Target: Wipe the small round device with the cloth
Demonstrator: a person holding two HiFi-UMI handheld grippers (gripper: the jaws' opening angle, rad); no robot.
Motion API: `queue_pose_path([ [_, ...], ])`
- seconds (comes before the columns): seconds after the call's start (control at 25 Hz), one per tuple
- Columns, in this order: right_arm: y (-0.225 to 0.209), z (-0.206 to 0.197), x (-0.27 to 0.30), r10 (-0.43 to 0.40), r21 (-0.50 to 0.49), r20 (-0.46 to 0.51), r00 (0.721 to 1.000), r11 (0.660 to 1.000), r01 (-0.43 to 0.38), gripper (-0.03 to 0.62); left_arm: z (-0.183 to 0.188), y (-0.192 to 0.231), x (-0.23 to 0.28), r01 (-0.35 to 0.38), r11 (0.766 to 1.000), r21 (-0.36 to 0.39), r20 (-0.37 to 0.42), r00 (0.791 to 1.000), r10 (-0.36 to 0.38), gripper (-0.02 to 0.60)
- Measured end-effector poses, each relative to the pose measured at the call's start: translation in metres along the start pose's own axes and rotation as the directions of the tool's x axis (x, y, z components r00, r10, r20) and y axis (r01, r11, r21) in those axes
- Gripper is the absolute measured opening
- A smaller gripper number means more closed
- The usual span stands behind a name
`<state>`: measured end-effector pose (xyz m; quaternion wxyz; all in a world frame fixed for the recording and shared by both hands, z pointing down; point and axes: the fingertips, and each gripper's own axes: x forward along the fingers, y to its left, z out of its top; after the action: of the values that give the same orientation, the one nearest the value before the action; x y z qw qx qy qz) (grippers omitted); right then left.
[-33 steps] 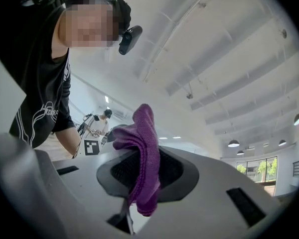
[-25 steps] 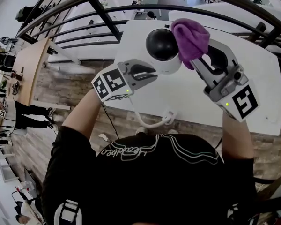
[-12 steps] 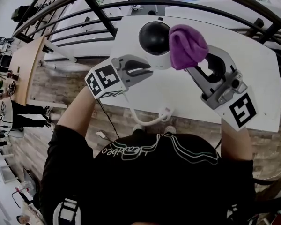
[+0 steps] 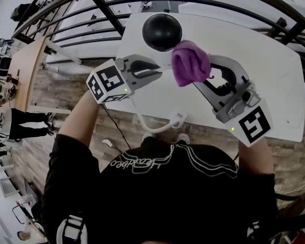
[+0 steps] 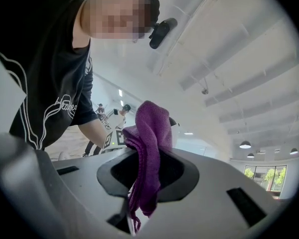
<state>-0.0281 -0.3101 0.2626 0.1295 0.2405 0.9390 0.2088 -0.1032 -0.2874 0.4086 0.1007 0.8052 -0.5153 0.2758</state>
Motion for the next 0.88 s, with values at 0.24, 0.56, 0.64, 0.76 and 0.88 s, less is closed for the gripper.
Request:
queue_pose_path([
  [0.24, 0.008, -0.012, -0.004, 0.030, -0.007, -0.035, 0.999, 1.000, -0.030, 0.066, 0.002, 0.003, 0.002, -0.011, 1.000, 0.000, 0.004, 1.000, 0.011, 0.063],
  [0.56, 0.030, -0.032, -0.013, 0.077, 0.025, -0.084, 0.994, 0.997, -0.075, 0.066, 0.005, 0.001, 0.000, -0.049, 0.999, -0.004, 0.024, 0.998, 0.049, 0.063],
  [0.64, 0.034, -0.040, -0.018, 0.080, 0.062, -0.102, 0.992, 0.995, -0.074, 0.067, 0.006, 0.001, 0.001, -0.064, 0.998, 0.001, 0.031, 0.997, 0.064, 0.063],
  [0.76, 0.039, -0.052, -0.027, 0.063, 0.146, -0.128, 0.990, 0.988, -0.044, 0.067, 0.007, 0.001, 0.001, -0.089, 0.996, 0.013, 0.037, 0.995, 0.089, 0.064],
  [0.88, 0.042, -0.063, -0.041, 0.023, 0.223, -0.170, 0.985, 0.975, 0.016, 0.067, 0.010, 0.001, 0.002, -0.124, 0.992, 0.019, 0.058, 0.991, 0.122, 0.094],
])
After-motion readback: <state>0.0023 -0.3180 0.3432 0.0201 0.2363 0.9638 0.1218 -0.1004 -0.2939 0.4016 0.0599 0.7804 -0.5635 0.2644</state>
